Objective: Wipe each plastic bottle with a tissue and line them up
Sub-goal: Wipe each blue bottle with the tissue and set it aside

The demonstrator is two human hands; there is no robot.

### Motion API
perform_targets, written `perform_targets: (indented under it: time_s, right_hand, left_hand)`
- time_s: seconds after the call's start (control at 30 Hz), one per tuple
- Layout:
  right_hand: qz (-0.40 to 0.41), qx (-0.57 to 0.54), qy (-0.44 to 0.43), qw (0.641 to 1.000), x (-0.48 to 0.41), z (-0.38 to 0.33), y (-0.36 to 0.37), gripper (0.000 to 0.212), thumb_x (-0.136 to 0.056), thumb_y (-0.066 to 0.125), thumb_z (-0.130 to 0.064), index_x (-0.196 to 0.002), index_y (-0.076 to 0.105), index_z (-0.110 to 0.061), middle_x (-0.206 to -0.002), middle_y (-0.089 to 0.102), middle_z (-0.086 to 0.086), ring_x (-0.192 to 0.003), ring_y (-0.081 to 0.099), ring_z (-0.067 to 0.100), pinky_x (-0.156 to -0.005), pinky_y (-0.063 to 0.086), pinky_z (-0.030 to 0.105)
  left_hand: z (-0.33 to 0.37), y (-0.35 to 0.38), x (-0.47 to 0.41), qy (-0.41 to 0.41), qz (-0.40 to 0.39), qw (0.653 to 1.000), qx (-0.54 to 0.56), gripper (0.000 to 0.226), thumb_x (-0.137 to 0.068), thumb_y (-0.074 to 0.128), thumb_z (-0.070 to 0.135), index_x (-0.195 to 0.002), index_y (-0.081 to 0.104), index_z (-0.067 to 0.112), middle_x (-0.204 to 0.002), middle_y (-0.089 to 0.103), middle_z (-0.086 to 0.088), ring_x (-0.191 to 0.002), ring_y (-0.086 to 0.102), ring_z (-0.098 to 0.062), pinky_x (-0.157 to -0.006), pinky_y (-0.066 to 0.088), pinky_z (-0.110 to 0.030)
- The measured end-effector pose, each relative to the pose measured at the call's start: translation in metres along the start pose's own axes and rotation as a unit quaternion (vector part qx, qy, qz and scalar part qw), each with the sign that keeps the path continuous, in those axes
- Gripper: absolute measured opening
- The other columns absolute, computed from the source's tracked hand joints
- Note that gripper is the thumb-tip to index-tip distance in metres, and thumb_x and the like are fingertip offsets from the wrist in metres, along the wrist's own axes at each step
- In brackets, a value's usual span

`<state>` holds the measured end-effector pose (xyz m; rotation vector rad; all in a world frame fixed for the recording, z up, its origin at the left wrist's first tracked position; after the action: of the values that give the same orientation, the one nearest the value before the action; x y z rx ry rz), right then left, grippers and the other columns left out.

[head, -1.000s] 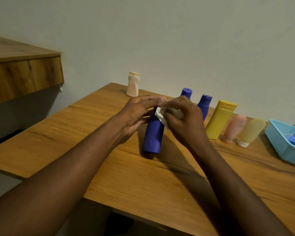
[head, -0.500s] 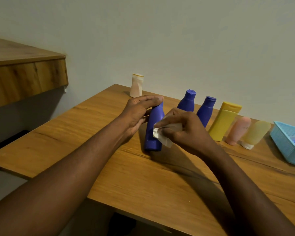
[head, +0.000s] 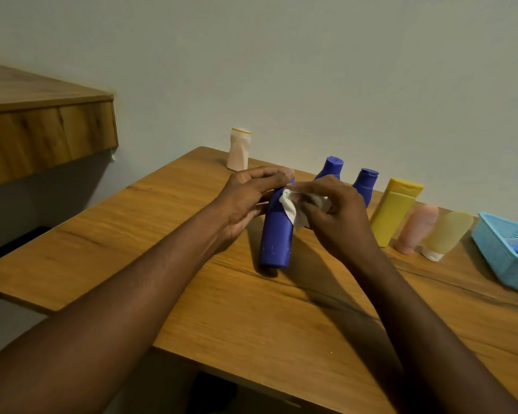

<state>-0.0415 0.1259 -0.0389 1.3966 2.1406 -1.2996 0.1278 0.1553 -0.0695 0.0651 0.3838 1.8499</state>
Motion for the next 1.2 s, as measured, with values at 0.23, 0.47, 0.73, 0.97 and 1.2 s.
perform_targets:
  time_s: [0.23,0.47,0.73,0.97,1.2]
  right_hand:
    - [-0.205,0.017,0.019,0.978,0.007,-0.008,0.006,0.025,-0.086,0.073,-0.01,-0.105,0.077,-0.026,-0.104,0.062,-0.013,-0.097,0.06,0.005,-0.082,0.051,0.023]
    - [-0.29,0.013,0.023,0.957,0.01,-0.01,0.011,0.022,-0.085,0.076,-0.017,-0.105,0.078,-0.026,-0.101,0.066,-0.018,-0.096,0.062,-0.003,-0.073,0.05,0.015]
    - [-0.149,0.065,0.023,0.986,0.006,0.0,0.012,0.023,-0.087,0.074,-0.015,-0.109,0.075,-0.025,-0.103,0.064,-0.01,-0.092,0.06,0.005,-0.077,0.048,0.018]
    - [-0.196,0.042,0.013,0.98,0.008,-0.005,0.015,0.024,-0.085,0.075,-0.013,-0.104,0.076,-0.028,-0.103,0.064,-0.015,-0.096,0.061,0.003,-0.085,0.052,0.024]
    - [-0.287,0.019,0.016,0.958,0.011,-0.006,0.02,0.023,-0.086,0.074,-0.016,-0.105,0.076,-0.028,-0.109,0.067,-0.014,-0.103,0.063,0.003,-0.089,0.055,0.031]
  left_hand:
    - [0.0,-0.009,-0.005,0.036,0.071,0.997,-0.019,0.028,-0.085,0.085,0.019,-0.11,0.079,0.008,-0.109,0.079,-0.005,-0.09,0.072,-0.016,-0.078,0.061,-0.033]
    - [-0.001,-0.009,-0.008,0.031,0.109,0.993,-0.039,0.032,-0.081,0.089,0.023,-0.108,0.079,0.007,-0.106,0.078,-0.009,-0.087,0.071,-0.017,-0.082,0.063,-0.036]
    - [-0.004,-0.005,-0.006,-0.069,0.061,0.996,0.005,0.039,-0.09,0.08,0.029,-0.118,0.068,0.006,-0.109,0.078,-0.012,-0.101,0.073,-0.03,-0.093,0.061,-0.048]
    - [-0.006,-0.002,-0.007,-0.083,0.073,0.993,0.03,0.029,-0.093,0.075,0.02,-0.115,0.067,0.003,-0.111,0.078,-0.013,-0.108,0.072,-0.032,-0.096,0.06,-0.049]
    - [-0.005,-0.002,-0.007,-0.093,0.082,0.991,0.055,0.026,-0.092,0.076,0.016,-0.112,0.068,0.003,-0.112,0.077,-0.015,-0.109,0.072,-0.031,-0.098,0.059,-0.047]
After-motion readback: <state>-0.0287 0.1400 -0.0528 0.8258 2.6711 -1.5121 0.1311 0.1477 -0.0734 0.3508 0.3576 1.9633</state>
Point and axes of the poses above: each hand's wrist, its own x-axis away from the middle knuckle, its own y-axis out of the palm, z = x × y, the point moved 3 cm from there along -x, towards the middle knuckle
